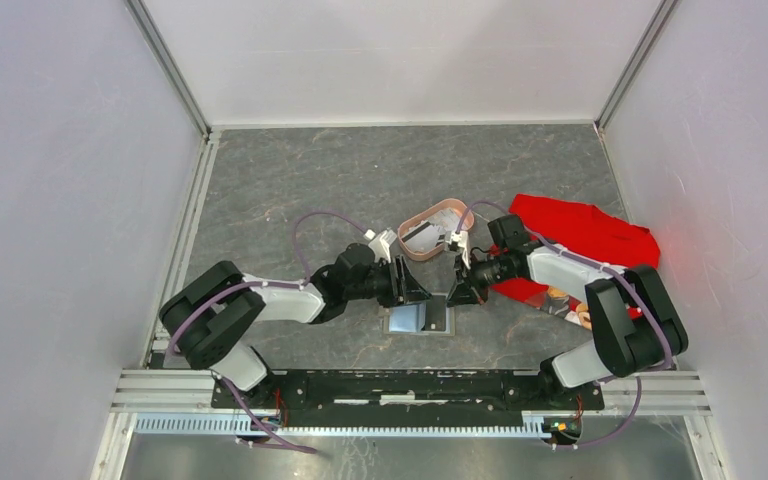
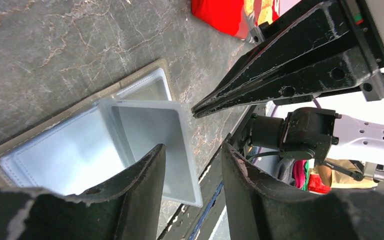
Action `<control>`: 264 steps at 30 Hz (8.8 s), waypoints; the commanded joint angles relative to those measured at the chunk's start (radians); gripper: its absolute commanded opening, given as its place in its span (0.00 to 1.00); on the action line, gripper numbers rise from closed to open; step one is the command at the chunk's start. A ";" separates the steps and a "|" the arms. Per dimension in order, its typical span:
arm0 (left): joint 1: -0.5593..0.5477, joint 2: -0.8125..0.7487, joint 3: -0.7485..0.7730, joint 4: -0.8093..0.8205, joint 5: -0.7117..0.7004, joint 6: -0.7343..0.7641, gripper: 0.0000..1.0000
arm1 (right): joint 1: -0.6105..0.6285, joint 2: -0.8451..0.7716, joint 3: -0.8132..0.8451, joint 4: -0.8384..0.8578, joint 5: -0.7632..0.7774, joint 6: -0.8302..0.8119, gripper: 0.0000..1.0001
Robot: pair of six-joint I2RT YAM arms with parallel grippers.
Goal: Put the credit cards into the card holder
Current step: Insert the credit card into the card holder, then pick up the credit card from the storage box.
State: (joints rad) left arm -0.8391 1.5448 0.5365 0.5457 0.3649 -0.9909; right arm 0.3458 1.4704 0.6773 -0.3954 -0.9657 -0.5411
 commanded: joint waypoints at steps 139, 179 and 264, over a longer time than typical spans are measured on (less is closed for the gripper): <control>0.222 0.300 0.117 0.301 -0.085 0.064 0.79 | -0.064 0.612 0.812 -0.181 0.140 0.286 0.58; 0.238 0.324 0.149 0.273 -0.069 0.069 0.74 | -0.021 0.560 0.812 -0.198 -0.008 0.301 0.56; 0.301 0.234 0.083 0.316 -0.040 0.065 0.70 | -0.017 0.521 0.700 -0.036 0.055 0.415 0.06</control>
State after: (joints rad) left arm -0.5526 1.8481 0.6415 0.8104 0.3237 -0.9165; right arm 0.3256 1.9972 1.3388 -0.4286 -0.9695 -0.0956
